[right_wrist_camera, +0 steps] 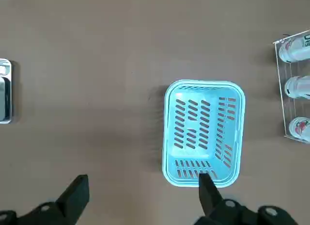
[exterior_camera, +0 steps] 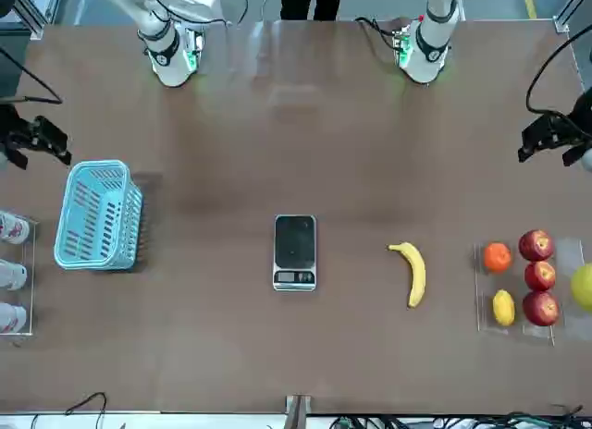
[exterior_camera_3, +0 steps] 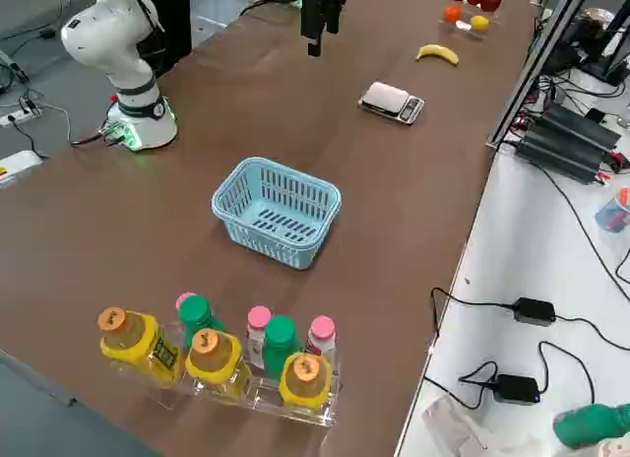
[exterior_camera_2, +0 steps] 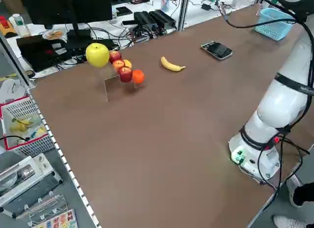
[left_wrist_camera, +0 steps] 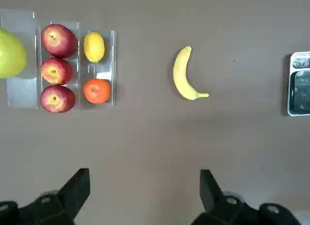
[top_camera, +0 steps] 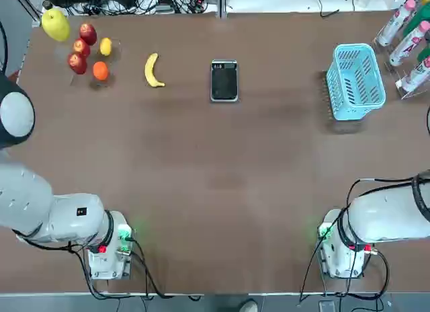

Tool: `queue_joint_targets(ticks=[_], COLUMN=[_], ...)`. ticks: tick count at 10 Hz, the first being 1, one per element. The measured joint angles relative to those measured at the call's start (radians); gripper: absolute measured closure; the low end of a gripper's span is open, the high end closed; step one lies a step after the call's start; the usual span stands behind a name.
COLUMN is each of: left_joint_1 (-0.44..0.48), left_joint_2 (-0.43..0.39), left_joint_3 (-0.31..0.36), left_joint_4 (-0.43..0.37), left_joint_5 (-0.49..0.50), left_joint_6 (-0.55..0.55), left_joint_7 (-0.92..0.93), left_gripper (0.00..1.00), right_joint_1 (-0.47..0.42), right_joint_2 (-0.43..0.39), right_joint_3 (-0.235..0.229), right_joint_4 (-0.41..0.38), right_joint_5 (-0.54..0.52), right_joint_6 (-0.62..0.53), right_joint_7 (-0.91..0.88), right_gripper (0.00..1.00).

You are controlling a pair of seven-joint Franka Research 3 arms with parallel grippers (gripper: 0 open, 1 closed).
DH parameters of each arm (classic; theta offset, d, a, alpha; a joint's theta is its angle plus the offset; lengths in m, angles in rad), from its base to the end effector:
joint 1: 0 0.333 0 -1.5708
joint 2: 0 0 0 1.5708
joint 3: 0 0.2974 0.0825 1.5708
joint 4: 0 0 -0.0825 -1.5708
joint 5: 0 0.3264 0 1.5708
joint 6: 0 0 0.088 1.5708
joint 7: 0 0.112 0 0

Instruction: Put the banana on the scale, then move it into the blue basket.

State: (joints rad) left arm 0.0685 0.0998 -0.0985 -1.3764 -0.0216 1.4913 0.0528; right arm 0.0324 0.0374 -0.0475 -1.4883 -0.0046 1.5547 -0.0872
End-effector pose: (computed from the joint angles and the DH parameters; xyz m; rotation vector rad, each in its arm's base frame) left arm 0.5182 -0.0150 0.6233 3.1076 -0.1308 0.0248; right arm 0.5071 -0.0077 0.6149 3.1314 0.1128 0.0449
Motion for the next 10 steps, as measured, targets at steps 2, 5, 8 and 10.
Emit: queue_joint_targets(ticks=[2, 5, 8, 10], left_joint_1=[-0.002, 0.003, 0.048, 0.056], left_joint_2=[0.0, 0.031, 0.117, 0.134], left_joint_3=[-0.001, 0.005, 0.011, 0.01], left_joint_4=[0.0, -0.012, -0.123, -0.243], left_joint_5=[0.0, 0.0, 0.0, 0.0], left_joint_6=[0.009, 0.013, 0.18, 0.297], left_joint_7=[0.0, -0.003, -0.028, -0.097], left_gripper=[0.0, 0.0, 0.0, 0.0], right_joint_1=[0.0, 0.0, 0.0, 0.0], right_joint_2=[0.0, 0.0, 0.0, 0.0], right_joint_3=[0.0, 0.001, 0.002, 0.003], right_joint_4=[0.0, -0.001, -0.001, -0.002], right_joint_5=[0.0, 0.0, 0.0, 0.0], right_joint_6=[-0.002, -0.005, -0.006, -0.006], right_joint_7=[0.0, 0.0, 0.0, 0.0], right_gripper=[0.0, 0.0, 0.0, 0.0])
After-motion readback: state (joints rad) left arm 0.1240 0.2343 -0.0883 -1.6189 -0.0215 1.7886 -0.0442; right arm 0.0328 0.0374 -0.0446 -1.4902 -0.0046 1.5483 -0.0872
